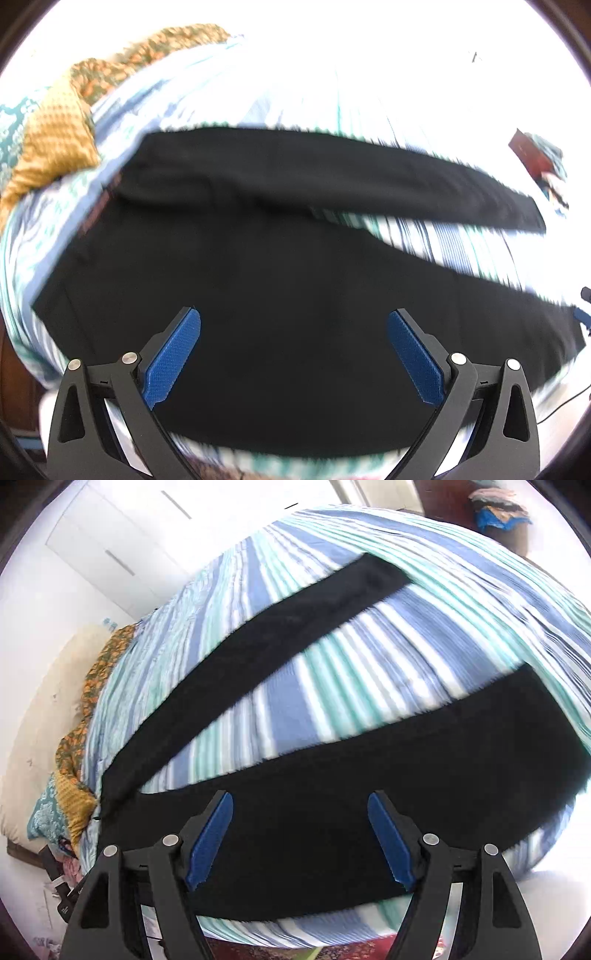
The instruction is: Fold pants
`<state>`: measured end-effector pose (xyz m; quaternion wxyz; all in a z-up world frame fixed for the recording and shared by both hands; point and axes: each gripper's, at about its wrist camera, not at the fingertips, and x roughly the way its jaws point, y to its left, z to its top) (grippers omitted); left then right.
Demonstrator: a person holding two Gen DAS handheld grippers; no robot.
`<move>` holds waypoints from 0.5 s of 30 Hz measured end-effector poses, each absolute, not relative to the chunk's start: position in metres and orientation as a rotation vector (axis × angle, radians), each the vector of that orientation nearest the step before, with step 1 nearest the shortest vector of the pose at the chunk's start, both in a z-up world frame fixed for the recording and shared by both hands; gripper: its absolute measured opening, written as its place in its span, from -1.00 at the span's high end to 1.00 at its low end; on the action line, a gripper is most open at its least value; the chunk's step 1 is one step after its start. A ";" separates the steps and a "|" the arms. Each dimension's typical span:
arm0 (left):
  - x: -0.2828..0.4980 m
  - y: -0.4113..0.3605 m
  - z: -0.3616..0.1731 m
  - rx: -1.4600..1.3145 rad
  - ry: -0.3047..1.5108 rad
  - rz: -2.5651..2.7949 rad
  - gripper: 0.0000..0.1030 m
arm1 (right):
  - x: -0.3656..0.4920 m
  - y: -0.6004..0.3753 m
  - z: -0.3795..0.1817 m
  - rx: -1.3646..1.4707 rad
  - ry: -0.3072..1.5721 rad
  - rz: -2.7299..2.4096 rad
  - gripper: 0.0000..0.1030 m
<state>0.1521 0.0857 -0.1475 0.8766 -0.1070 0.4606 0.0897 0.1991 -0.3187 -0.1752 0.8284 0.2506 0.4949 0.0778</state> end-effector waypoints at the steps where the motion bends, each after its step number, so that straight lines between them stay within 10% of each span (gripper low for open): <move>1: 0.163 0.096 -0.143 -0.216 0.948 0.212 -0.98 | 0.214 -0.305 -0.172 0.525 1.059 0.206 -0.47; 15: 0.222 0.164 -0.145 -0.287 0.911 0.415 -0.98 | 0.420 0.026 -0.203 0.281 1.259 0.840 -0.62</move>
